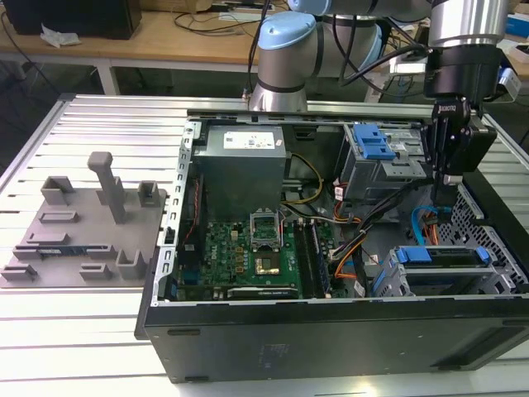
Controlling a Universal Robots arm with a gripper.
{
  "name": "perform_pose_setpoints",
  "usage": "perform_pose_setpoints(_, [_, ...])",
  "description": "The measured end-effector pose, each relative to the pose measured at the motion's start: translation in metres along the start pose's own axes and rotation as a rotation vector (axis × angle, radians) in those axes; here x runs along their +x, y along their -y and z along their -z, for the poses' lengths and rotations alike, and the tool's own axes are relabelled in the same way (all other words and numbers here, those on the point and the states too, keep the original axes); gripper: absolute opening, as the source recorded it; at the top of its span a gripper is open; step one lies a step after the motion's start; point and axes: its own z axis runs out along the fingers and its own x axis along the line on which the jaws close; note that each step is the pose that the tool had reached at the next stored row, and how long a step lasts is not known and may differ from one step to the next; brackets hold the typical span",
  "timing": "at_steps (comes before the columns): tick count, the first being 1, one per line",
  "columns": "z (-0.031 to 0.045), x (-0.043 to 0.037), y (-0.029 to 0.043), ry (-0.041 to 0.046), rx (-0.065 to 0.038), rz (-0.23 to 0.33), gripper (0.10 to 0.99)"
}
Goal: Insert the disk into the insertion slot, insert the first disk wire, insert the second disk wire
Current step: 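Insert the first disk wire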
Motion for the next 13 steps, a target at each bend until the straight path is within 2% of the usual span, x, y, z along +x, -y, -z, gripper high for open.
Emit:
perform_pose_setpoints(1, [-0.0004, 0.0004, 0.0026, 0.0002, -0.014, 0.009, 0.165])
perform_pose_setpoints(2, [-0.001, 0.0009, 0.0052, 0.0039, -0.026, 0.017, 0.165])
perform_pose_setpoints(3, [-0.002, 0.0019, 0.0085, 0.0105, -0.041, 0.026, 0.165])
perform_pose_setpoints(4, [-0.0031, 0.0036, 0.0105, 0.0233, -0.049, 0.03, 0.165])
perform_pose_setpoints(5, [-0.0043, 0.0063, 0.0112, 0.0454, -0.052, 0.03, 0.165])
perform_pose_setpoints(6, [-0.0051, 0.0094, 0.0118, 0.0636, -0.054, 0.03, 0.165])
perform_pose_setpoints(12, [-0.0059, 0.0196, 0.0132, 0.131, -0.062, 0.031, 0.165])
perform_pose_setpoints(13, [-0.005, 0.0232, 0.0139, 0.1456, -0.063, 0.031, 0.165])
